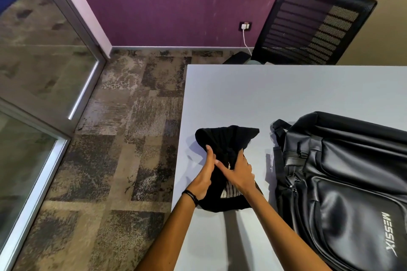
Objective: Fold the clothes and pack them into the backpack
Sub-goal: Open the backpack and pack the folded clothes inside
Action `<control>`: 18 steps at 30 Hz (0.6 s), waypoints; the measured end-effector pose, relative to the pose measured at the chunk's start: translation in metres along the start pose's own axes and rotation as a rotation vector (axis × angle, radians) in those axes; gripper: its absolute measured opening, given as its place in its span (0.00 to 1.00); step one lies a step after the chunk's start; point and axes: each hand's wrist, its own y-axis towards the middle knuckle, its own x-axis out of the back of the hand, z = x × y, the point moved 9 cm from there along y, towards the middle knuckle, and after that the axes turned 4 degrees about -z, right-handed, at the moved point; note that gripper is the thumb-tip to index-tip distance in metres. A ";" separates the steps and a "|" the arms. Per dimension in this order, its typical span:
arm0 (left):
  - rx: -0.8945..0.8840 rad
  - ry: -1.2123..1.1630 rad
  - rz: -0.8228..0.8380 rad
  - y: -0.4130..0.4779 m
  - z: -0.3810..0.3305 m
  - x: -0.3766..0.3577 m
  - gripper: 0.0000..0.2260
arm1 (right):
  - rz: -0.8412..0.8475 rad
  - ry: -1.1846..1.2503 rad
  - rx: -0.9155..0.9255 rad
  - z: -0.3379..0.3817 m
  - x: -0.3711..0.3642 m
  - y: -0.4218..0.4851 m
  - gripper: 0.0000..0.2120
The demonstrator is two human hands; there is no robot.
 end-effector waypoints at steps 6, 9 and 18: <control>0.114 0.070 0.104 0.003 0.005 0.008 0.36 | 0.051 -0.166 0.023 0.004 -0.008 0.000 0.58; 0.136 0.127 0.134 0.000 0.003 0.007 0.36 | 0.061 -0.247 0.018 0.003 -0.012 0.000 0.59; 0.145 0.174 0.132 0.002 0.009 0.008 0.35 | -0.013 -0.307 -0.025 -0.001 -0.012 0.008 0.55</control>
